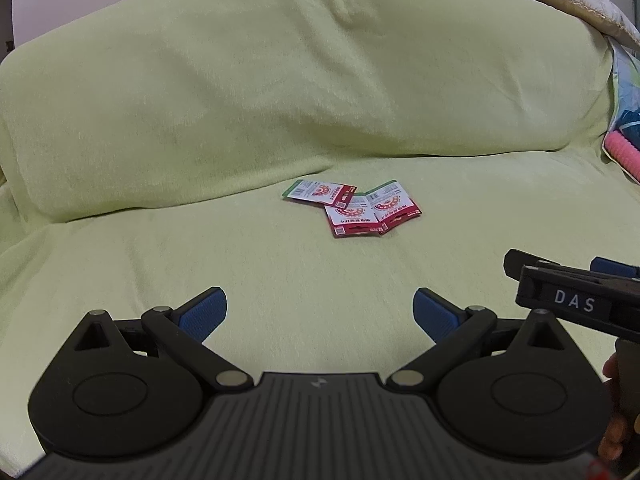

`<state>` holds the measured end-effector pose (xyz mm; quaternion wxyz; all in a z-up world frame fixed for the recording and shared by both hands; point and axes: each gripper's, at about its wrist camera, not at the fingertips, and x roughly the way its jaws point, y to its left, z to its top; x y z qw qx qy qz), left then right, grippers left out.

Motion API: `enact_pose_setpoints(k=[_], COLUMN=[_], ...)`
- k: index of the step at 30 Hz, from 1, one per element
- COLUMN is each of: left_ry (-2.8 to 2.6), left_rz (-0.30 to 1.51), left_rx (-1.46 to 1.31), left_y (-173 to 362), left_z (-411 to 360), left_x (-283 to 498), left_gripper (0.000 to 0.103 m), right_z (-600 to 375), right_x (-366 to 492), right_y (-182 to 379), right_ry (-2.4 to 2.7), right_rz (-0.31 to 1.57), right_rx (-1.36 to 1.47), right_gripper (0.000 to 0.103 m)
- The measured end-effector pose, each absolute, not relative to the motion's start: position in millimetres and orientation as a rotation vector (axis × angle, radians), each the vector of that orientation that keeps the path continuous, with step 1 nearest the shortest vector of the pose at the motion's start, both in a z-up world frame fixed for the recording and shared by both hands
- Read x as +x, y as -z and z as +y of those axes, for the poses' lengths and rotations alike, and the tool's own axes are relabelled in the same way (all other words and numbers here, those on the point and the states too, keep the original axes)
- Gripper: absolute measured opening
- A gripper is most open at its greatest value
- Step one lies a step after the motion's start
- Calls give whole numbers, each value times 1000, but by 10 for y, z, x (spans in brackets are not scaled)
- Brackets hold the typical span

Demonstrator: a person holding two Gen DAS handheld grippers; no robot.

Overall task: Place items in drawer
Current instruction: 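Move the right gripper toward the red-and-white card packets on the sofa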

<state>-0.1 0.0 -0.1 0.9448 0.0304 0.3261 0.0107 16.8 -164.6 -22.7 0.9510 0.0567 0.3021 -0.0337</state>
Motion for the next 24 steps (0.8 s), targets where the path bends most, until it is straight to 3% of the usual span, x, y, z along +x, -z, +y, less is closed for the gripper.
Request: enact_pose_setpoints(k=[7,19,24], left_ry=[-51,-43,-28], left_rz=[700,676,723], left_rx=[79,61,33], left_y=[98,179,261], left_z=[-43,44,67], left_x=[223,317,420], left_gripper=[100,100,100], right_z=[-1515,-1678,-1763], right_x=[408,505,637], right_y=[271,537,752], right_ry=[87,-28,-29], right_rz=[629,426,445], right_rx=[54,35,-28], right_gripper=[102,102,102])
